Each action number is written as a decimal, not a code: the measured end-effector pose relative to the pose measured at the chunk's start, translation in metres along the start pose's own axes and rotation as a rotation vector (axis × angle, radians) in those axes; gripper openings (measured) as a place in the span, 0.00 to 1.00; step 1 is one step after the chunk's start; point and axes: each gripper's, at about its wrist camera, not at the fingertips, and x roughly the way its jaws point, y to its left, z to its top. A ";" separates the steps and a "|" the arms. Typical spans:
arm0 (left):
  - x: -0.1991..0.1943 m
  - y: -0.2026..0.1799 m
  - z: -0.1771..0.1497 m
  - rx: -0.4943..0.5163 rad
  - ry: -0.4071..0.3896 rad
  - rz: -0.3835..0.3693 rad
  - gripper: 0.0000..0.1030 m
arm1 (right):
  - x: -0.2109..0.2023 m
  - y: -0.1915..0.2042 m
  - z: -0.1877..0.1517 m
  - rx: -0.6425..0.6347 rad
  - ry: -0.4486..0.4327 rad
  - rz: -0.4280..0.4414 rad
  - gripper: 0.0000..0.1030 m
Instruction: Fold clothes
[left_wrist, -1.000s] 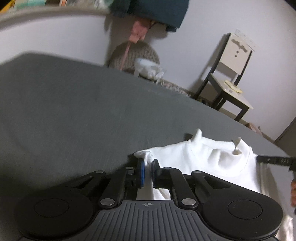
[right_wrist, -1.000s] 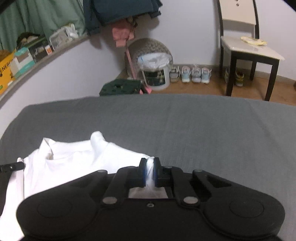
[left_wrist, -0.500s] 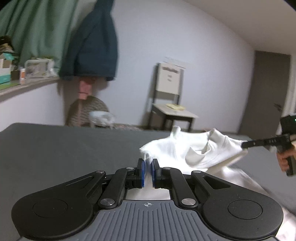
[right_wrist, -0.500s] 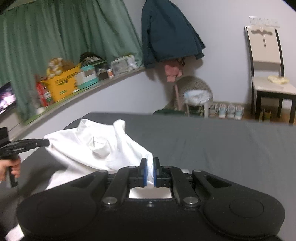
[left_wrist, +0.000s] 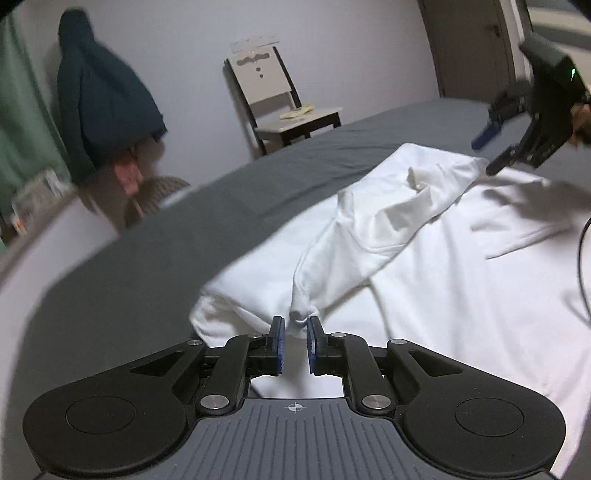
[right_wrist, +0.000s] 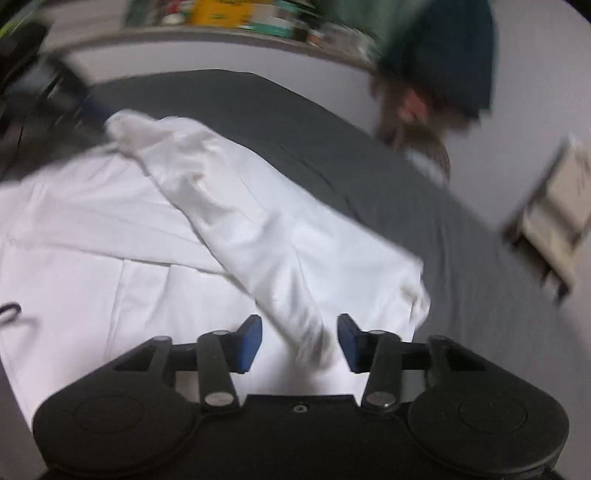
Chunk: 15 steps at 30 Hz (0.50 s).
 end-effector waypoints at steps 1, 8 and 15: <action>-0.001 0.000 0.006 0.012 0.002 -0.004 0.13 | 0.002 0.002 0.003 -0.027 -0.003 0.005 0.44; -0.007 -0.003 0.027 0.070 -0.036 -0.029 0.14 | 0.034 -0.012 0.022 -0.049 0.058 0.141 0.45; -0.001 0.014 0.026 -0.023 -0.029 -0.037 0.14 | 0.050 -0.017 0.019 0.053 0.069 0.257 0.46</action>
